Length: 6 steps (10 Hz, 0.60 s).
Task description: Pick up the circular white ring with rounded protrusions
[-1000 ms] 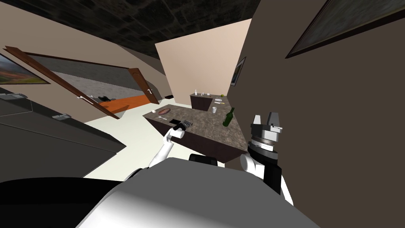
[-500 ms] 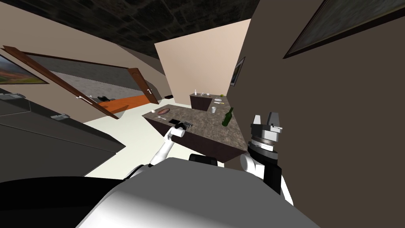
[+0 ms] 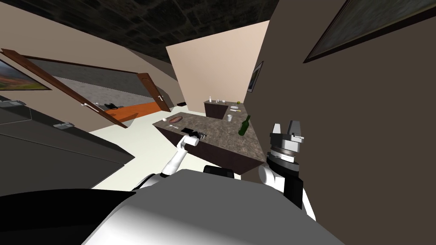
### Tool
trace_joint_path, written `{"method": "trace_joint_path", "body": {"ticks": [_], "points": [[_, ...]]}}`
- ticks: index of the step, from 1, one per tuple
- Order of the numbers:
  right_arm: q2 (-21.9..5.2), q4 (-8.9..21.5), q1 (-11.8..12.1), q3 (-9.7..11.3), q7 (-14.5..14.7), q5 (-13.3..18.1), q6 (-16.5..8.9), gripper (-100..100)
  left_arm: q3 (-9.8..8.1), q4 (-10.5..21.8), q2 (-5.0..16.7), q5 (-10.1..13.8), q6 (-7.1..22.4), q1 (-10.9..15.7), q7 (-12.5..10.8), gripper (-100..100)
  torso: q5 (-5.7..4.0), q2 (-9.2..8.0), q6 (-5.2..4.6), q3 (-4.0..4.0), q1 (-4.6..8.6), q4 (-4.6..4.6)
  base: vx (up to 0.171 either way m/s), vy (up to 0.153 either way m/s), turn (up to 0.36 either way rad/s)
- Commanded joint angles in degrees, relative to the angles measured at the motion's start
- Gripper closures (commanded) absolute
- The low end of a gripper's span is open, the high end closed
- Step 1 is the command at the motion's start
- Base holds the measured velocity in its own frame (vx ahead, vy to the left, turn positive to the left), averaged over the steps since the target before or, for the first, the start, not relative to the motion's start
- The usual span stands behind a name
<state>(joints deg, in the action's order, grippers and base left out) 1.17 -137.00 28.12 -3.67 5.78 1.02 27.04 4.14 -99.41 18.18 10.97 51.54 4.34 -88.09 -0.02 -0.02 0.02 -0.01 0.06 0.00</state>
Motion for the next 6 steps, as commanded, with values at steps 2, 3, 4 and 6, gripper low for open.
{"method": "trace_joint_path", "body": {"ticks": [2, 3, 4, 6], "points": [[0.00, 0.00, 0.00, 0.00, 0.00, 0.00, 0.00, 0, 0.24, 1.51, 0.77, 0.18, 3.08, 1.37, -2.92, -100, 0.00, 0.00, 0.00, 0.00, -0.01, 0.00, -0.004, -0.015, 0.005], [0.00, 0.00, 0.00, 0.00, 0.00, 0.00, 0.00, 0, 0.19, 1.00, 0.54, 0.07, 2.41, 1.10, -2.15, -100, 0.00, 0.00, 0.00, 0.00, -0.02, 0.00, -0.002, -0.006, 0.003], [0.00, 0.00, 0.00, 0.00, 0.00, 0.00, 0.00, 0, 0.19, 1.05, 0.58, 0.09, 2.70, 1.15, -2.39, 0, 0.01, 0.00, 0.00, 0.00, -0.05, 0.00, 0.000, 0.000, 0.000], [0.00, 0.00, 0.00, 0.00, 0.00, 0.00, 0.00, 0, -1.39, 3.96, -0.20, -0.29, 0.70, 1.49, -1.59, -100, 0.02, 0.03, -0.03, 0.02, -0.08, 0.00, 0.010, 0.004, -0.124]]}}
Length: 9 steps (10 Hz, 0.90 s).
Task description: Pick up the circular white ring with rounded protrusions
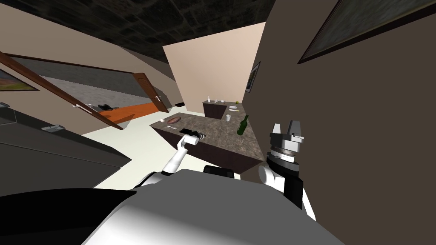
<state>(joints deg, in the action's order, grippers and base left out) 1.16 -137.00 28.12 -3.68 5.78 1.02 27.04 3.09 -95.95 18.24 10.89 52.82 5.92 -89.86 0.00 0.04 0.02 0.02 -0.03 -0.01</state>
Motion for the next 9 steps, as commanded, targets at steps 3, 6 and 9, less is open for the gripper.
{"method": "trace_joint_path", "body": {"ticks": [3, 6, 9], "points": [[0.00, 0.00, 0.00, 0.00, 0.00, 0.00, 0.00, 0, -0.75, 1.46, -0.43, -0.25, -1.15, 0.14, 0.41, 100, 0.00, -0.01, 0.02, -0.01, 0.00, 0.00, 0.007, 0.004, -0.051], [0.00, 0.00, 0.00, 0.00, 0.00, 0.00, 0.00, 0, -0.80, 1.49, -0.41, -0.26, -0.97, 0.11, 0.32, 100, 0.06, -0.06, -0.05, -0.04, -0.06, 0.03, 0.000, 0.000, 0.000], [0.00, 0.00, 0.00, 0.00, 0.00, 0.00, 0.00, 0, 0.18, -0.47, 0.01, -0.08, 0.08, -0.20, -0.08, 100, 0.06, -0.04, -0.04, -0.03, -0.07, 0.01, -0.002, -0.001, 0.053]]}}
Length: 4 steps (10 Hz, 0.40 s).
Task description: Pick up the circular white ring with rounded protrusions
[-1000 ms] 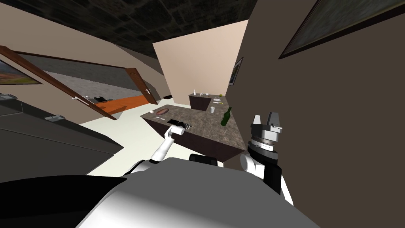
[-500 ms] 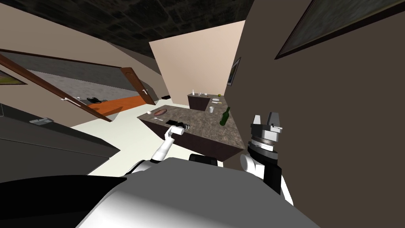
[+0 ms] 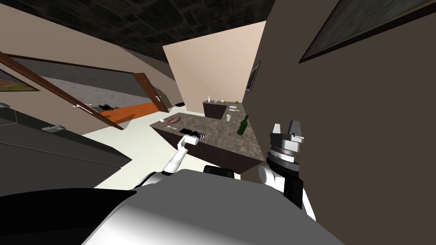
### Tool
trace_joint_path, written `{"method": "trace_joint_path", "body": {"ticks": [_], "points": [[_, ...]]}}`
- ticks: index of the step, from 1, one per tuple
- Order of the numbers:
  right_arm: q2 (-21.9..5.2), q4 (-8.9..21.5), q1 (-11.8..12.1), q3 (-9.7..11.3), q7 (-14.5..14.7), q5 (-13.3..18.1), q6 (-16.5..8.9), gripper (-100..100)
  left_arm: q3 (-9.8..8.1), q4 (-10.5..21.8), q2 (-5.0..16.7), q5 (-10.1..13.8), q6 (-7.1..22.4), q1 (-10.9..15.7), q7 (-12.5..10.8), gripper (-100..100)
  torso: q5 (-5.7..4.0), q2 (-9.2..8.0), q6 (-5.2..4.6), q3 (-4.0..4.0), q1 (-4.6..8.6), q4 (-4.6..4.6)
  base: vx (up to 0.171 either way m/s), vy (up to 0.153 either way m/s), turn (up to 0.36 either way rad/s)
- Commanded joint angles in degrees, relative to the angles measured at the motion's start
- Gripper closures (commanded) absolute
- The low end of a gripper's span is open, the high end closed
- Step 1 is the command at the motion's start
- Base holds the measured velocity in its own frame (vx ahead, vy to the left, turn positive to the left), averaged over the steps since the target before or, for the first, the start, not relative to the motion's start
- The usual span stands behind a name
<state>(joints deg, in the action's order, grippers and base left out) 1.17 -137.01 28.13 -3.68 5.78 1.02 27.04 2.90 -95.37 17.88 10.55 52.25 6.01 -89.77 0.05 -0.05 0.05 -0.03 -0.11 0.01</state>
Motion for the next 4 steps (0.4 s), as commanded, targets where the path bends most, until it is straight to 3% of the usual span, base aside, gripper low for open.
{"method": "trace_joint_path", "body": {"ticks": [1, 3, 4], "points": [[0.00, 0.00, 0.00, 0.00, 0.00, 0.00, 0.00, 0, 0.90, -2.02, 0.62, 0.38, 1.30, -0.41, -0.43, 100, 0.00, 0.00, 0.00, 0.00, 0.00, 0.00, -0.013, -0.009, 0.123], [0.00, 0.00, -0.01, 0.00, 0.00, 0.00, 0.00, 0, 1.10, -2.31, 0.68, 0.39, 1.41, -0.44, -0.50, 100, 0.00, -0.04, -0.03, -0.02, 0.03, 0.01, -0.011, -0.004, 0.039], [0.00, 0.00, -0.01, 0.00, 0.00, 0.00, 0.00, 0, 1.16, -2.42, 0.72, 0.43, 1.54, -0.44, -0.54, 0, 0.00, 0.00, -0.03, 0.00, 0.02, -0.01, 0.000, 0.000, 0.000]]}}
